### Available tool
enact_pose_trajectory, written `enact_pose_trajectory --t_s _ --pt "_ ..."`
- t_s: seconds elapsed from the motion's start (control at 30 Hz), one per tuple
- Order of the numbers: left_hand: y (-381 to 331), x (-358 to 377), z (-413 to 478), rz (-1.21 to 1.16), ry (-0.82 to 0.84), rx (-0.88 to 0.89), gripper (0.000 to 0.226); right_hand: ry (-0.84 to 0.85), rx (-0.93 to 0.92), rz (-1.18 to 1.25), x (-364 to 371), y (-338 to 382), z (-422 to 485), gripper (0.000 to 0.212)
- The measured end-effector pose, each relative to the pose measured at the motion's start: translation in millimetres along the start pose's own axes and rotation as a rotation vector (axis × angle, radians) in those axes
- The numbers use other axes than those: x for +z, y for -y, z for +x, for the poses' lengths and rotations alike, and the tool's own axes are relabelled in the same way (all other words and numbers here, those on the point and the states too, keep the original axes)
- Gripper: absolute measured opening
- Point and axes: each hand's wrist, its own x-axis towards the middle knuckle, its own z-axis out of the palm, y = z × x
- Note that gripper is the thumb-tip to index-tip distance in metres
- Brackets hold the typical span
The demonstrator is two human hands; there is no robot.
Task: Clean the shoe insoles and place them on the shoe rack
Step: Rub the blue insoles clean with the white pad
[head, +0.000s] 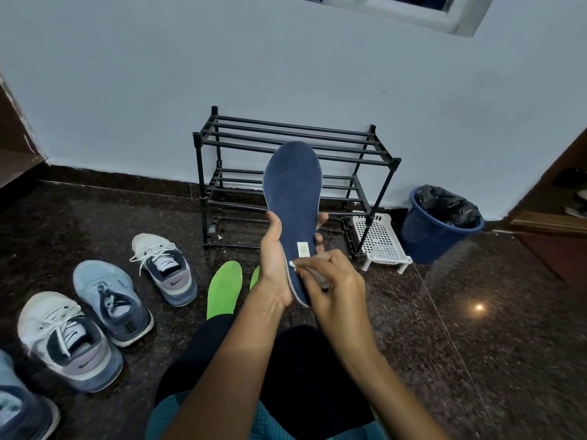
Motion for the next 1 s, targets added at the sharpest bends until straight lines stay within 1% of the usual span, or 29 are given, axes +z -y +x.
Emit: enact_pose_trajectory --t_s 0.17,0.33,0.47,0.57,0.7,0.87,0.93,1.0 --pt "-3.4 -1.6 1.0 -0.013 0.008 0.056 0.066 0.070 0.002 0.089 -3.9 3.0 -21.8 0.015" --pt "1.0 -1.5 3.4 -0.023 0.013 0.035 0.068 0.045 -0.004 0.031 -6.2 2.0 -17.0 0.014" --pt "1.4 -0.8 1.6 -0.039 0.017 -0.004 0.076 -0.014 0.021 -0.001 -2.7 -0.4 -3.7 0.016" --pt "-0.1 -0.4 -0.1 -0.034 0.021 0.008 0.071 -0.029 0.012 0.022 0.8 1.8 -9.7 0.018" --pt "-0.8 -1.8 1.2 -0.062 0.026 0.041 0.067 -0.007 0.000 0.067 -0.3 5.5 -21.5 0.018" --pt "2.4 0.3 0.6 -0.035 0.042 -0.039 0.069 -0.012 -0.010 -0.006 -3.0 1.0 -5.0 0.015" --pt "3.3 1.6 0.0 -0.017 0.036 -0.099 0.071 -0.029 0.006 -0.013 -2.2 -0.7 3.2 0.016" --pt "2.9 1.4 -0.2 -0.011 0.035 -0.110 0.071 -0.027 0.000 -0.007 -0.7 -0.3 5.2 0.017"
